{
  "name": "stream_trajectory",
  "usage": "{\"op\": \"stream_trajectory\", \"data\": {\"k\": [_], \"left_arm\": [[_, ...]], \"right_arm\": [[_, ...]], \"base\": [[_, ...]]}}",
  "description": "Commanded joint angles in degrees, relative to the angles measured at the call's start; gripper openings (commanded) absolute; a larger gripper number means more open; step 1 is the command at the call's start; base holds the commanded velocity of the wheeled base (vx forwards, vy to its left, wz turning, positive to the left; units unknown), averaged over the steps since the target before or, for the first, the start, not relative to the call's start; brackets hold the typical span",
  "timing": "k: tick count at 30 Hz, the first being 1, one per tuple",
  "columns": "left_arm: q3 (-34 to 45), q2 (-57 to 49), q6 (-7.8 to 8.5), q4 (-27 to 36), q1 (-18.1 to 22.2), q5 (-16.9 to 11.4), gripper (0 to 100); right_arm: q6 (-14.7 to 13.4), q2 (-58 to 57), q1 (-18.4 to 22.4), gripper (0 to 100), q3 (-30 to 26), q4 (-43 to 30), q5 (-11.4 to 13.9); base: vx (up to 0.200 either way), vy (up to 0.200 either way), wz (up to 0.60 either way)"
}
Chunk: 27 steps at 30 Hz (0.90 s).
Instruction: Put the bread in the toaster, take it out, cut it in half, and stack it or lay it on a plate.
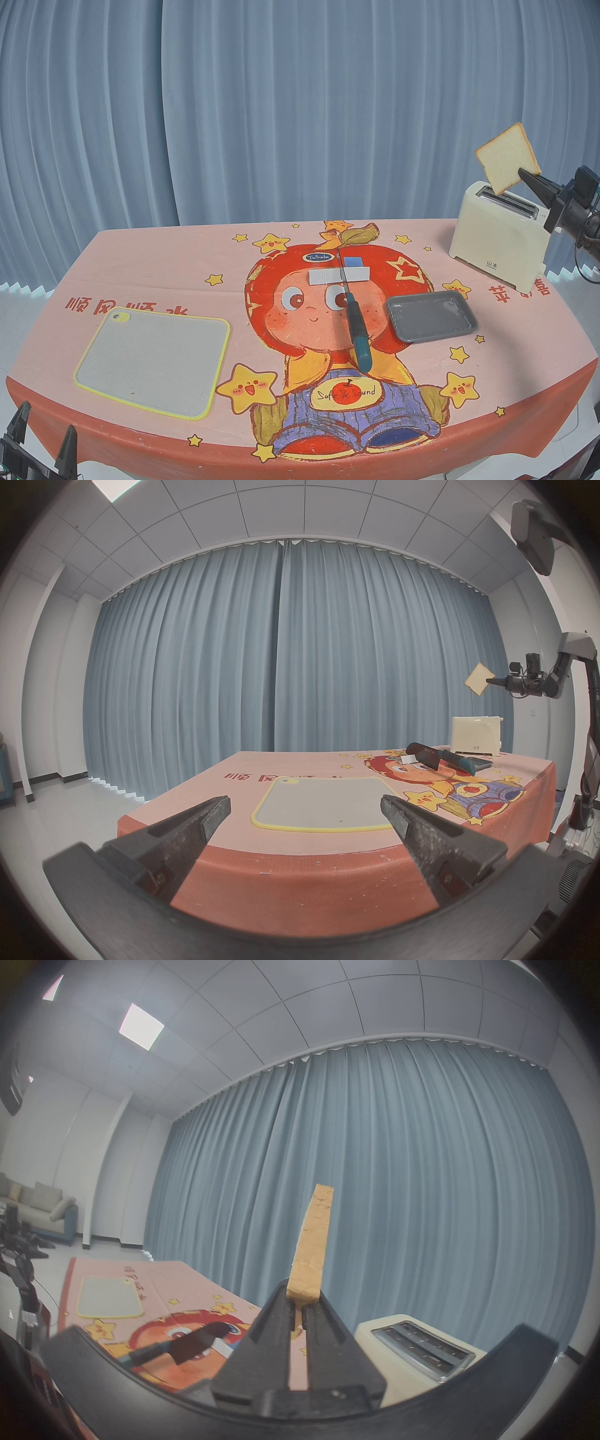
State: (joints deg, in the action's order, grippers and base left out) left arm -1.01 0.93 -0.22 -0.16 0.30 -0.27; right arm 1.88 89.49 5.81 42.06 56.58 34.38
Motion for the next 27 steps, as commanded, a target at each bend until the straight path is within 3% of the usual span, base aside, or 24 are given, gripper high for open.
{"op": "stream_trajectory", "data": {"k": [1, 8, 12, 15, 21, 27], "left_arm": [[1.01, -0.93, -0.04, -0.02, 0.05, 0.0, 100], [1.01, -0.93, -0.04, -0.02, 0.05, 0.0, 100], [1.01, -0.93, -0.04, -0.02, 0.05, 0.0, 100], [1.01, -0.93, -0.04, -0.02, 0.05, 0.0, 100], [1.01, -0.93, -0.04, -0.02, 0.05, 0.0, 100], [1.01, -0.93, -0.04, -0.02, 0.05, 0.0, 100]], "right_arm": [[2.08, 4.02, 3.15, 0, 4.0, -2.17, 0.08], [6.65, 4.38, 3.94, 0, 8.74, -9.12, 0.34], [12.62, 7.1, 6.75, 0, 12.79, -11.31, 0.43], [15.0, 7.98, 7.28, 0, 12.96, -12.1, 1.22], [15.26, 6.66, 6.14, 0, 9.18, -12.19, 9.13], [15.35, 6.75, 4.56, 0, 9.18, -12.19, 9.92]], "base": [[0.0, 0.0, 0.0], [0.0, 0.0, 0.0], [0.0, 0.0, 0.0], [0.0, 0.0, 0.0], [0.0, 0.0, 0.0], [0.0, 0.0, 0.0]]}}
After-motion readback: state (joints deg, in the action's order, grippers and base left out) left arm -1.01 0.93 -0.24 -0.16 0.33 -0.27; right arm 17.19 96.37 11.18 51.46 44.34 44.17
